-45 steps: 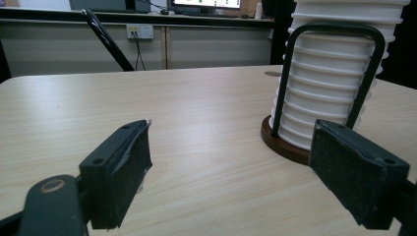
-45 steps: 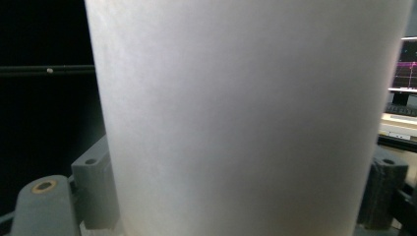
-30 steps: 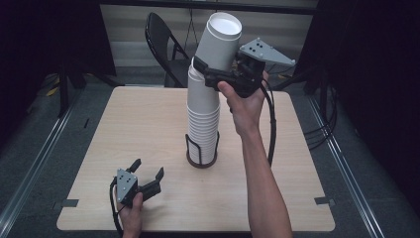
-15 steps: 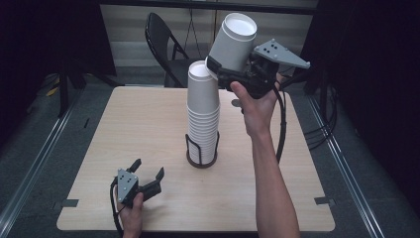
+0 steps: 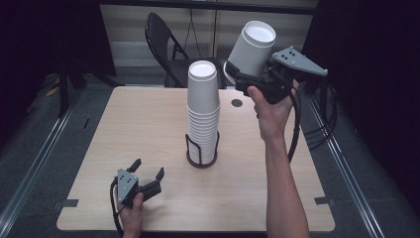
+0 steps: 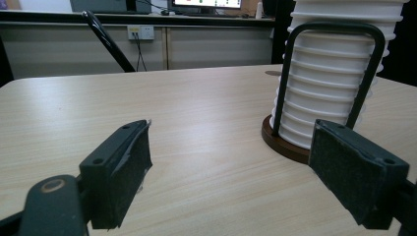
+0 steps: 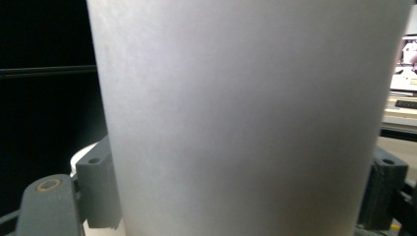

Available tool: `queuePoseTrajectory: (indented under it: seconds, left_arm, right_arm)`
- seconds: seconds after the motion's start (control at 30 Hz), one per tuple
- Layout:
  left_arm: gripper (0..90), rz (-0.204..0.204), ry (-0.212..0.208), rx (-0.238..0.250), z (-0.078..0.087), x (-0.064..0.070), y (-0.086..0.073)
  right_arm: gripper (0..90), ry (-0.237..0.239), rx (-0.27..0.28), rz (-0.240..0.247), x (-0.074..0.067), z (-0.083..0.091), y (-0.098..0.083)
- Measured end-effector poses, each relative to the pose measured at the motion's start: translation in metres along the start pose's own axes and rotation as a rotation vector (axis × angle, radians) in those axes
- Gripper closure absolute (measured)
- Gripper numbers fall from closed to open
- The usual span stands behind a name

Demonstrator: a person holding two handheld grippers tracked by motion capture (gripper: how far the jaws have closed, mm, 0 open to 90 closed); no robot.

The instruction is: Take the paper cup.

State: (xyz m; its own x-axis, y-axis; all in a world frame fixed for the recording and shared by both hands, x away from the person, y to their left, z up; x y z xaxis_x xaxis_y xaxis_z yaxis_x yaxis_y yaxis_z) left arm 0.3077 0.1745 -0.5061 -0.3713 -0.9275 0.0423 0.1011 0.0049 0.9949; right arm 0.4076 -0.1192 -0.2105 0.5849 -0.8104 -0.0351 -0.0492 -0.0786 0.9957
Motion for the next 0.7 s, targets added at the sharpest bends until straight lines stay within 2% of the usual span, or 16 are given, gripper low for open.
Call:
queuePoseTrajectory:
  seconds: [0.23,0.4,0.7]
  left_arm:
    - [15.9,0.0,0.002,0.0,0.0,0.0,0.0]
    - [15.9,0.003,0.0,0.0,0.0,-0.001,0.0]
    - [15.9,0.007,-0.002,-0.005,0.0,-0.001,0.0]
  right_arm:
    - [14.8,-0.017,-0.032,0.013,0.006,0.01,-0.014]
    - [14.9,-0.029,-0.068,-0.009,0.011,0.018,-0.032]
    - [14.9,-0.041,-0.1,-0.036,0.012,0.025,-0.057]
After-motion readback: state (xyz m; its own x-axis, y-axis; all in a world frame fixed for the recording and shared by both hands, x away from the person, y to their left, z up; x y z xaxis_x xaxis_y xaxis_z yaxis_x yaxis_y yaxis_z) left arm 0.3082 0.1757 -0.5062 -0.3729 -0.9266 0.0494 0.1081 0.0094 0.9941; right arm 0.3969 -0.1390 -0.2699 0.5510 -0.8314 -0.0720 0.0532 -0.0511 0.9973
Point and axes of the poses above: each handheld gripper's, and its own axes: z roughly backward along the jaws, y roughly out of its top, x roughly to its right, the point moved 6 cm from there along -z, roughly forward along the jaws, and after that the axes turned 3 degrees about x, right-handed, at the moved point
